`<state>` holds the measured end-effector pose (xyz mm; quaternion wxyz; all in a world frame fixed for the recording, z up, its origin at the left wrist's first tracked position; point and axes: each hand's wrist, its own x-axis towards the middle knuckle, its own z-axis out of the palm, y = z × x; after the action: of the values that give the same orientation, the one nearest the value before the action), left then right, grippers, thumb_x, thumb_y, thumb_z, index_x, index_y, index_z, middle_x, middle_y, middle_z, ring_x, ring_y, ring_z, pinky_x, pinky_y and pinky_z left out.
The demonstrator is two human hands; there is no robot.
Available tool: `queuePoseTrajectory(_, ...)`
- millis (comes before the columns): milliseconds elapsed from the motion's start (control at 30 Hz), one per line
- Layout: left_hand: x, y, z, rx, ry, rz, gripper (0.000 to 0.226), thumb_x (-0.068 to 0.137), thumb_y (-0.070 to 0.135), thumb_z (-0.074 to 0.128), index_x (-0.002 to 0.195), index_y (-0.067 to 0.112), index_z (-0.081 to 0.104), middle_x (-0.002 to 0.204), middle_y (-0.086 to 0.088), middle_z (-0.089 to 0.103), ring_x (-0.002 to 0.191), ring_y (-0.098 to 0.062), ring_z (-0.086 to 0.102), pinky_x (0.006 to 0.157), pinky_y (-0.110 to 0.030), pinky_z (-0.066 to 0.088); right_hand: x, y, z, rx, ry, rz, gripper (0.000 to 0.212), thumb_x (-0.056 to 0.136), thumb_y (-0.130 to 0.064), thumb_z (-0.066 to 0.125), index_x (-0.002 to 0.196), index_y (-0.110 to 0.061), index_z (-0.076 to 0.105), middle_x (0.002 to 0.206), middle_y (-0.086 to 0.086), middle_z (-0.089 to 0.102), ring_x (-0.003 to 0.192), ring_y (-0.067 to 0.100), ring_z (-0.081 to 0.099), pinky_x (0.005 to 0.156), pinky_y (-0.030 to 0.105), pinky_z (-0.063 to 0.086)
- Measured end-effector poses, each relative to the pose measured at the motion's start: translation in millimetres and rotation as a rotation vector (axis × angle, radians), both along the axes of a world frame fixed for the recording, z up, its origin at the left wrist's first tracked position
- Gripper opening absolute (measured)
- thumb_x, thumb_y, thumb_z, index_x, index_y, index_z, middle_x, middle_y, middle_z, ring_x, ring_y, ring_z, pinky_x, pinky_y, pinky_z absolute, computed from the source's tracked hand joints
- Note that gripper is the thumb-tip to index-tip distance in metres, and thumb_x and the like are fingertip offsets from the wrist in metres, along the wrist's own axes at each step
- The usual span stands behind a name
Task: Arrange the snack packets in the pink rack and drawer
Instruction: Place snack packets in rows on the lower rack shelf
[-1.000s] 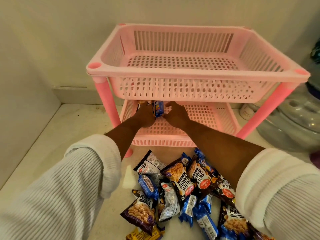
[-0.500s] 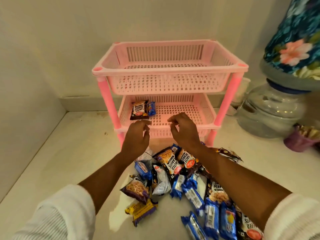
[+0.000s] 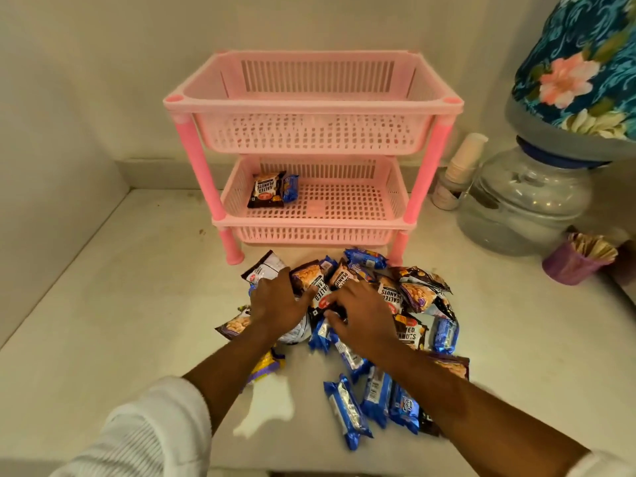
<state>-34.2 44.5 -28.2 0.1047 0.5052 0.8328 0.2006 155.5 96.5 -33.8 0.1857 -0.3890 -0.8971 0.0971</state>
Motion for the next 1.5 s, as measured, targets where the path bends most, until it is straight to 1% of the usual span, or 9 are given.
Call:
queuePoseTrajectory(100,8.7,6.8,-1.5,-0.074,-0.001,0.097,0.079,0.074,0.080,0.046,0.130,0.025,0.045,0.109,-0.009,0.068,0.111,-0.035,0.056,0.090,-0.045,0.043,2.4,-17.5,-9.3,-0.033,-0.105,0.060,0.046,0.082,-0.062,0.057,0.115,-0.031,0.065,0.111,-0.006,0.063,0.103,0.020,0.057,0.085,0.038,0.049)
queuePoseTrajectory(200,12.7,13.8,2.8,-0.087,-0.068,0.193,0.075,0.071,0.078,0.056,0.126,0.029,0.044,0.110,-0.006,0.067,0.113,-0.032,0.053,0.093,-0.045,0.039,-0.3,-28.4,-15.8,-0.050,-0.251,0.066,0.065,0.074,-0.072,0.056,0.125,-0.031,0.058,0.122,0.000,0.058,0.108,0.025,0.055,0.091,0.043,0.044)
queuePoseTrajectory(533,16.4,18.1,21.5,0.087,-0.288,0.264,0.077,0.062,0.046,0.086,0.123,0.026,0.043,0.106,-0.005,0.069,0.111,-0.029,0.060,0.097,-0.048,0.046,-9.9,-33.5,-27.9,0.006,-0.394,0.100,0.063,0.081,-0.056,0.066,0.136,-0.033,0.048,0.133,0.011,0.051,0.120,0.034,0.047,0.098,0.054,0.036)
queuePoseTrajectory(733,6.2,11.4,32.4,0.192,-0.459,0.192,0.060,0.066,0.032,0.088,0.119,0.018,0.063,0.107,0.000,0.072,0.100,-0.019,0.067,0.093,-0.042,0.053,-17.2,-34.4,-20.9,-0.057,-0.409,0.081,0.071,0.077,-0.051,0.068,0.140,-0.029,0.042,0.129,0.011,0.051,0.110,0.033,0.055,0.096,0.051,0.036)
queuePoseTrajectory(967,-14.8,5.3,51.8,0.355,-0.675,0.142,0.041,0.089,0.022,0.070,0.128,0.018,0.058,0.121,0.001,0.068,0.113,-0.020,0.064,0.099,-0.039,0.050,-4.1,-32.5,-0.7,-0.366,0.042,0.026,0.056,0.071,-0.047,0.063,0.125,-0.038,0.048,0.118,-0.006,0.049,0.101,0.016,0.055,0.081,0.034,0.046)
queuePoseTrajectory(1067,-24.7,4.5,58.7,0.445,-0.687,0.084,0.039,0.092,0.017,0.065,0.131,0.017,0.055,0.123,0.000,0.067,0.114,-0.021,0.063,0.099,-0.042,0.051,-1.7,-30.6,13.0,-0.660,0.410,-0.005,0.049,0.083,-0.022,0.068,0.125,-0.044,0.054,0.125,-0.005,0.056,0.104,0.012,0.059,0.084,0.033,0.052)
queuePoseTrajectory(1267,-46.4,6.4,60.7,0.471,-0.756,0.016,0.029,0.094,0.021,0.062,0.121,0.031,0.056,0.113,0.011,0.068,0.106,-0.013,0.067,0.090,-0.036,0.056,-7.0,-19.3,42.1,-1.290,1.209,-0.126,0.022,0.096,0.001,0.046,0.109,-0.005,0.062,0.128,0.020,0.065,0.103,0.040,0.067,0.076,0.040,0.056)
queuePoseTrajectory(1433,-63.7,15.5,56.1,0.377,-0.973,0.059,0.021,0.095,0.023,0.060,0.113,0.033,0.057,0.113,0.004,0.070,0.095,-0.015,0.072,0.078,-0.044,0.062,-30.0,-14.1,54.2,-1.316,1.411,-0.209,0.016,0.096,0.002,0.056,0.109,-0.007,0.055,0.117,0.029,0.069,0.111,0.052,0.065,0.080,0.038,0.062)
queuePoseTrajectory(1500,-68.9,20.9,56.6,0.361,-1.042,0.058,0.021,0.095,0.018,0.058,0.111,0.032,0.055,0.115,0.001,0.070,0.103,-0.020,0.070,0.087,-0.047,0.058,-40.4,-12.8,55.4,-1.282,1.440,-0.254,0.022,0.097,-0.006,0.059,0.118,-0.009,0.054,0.118,0.026,0.070,0.108,0.051,0.066,0.075,0.037,0.062)
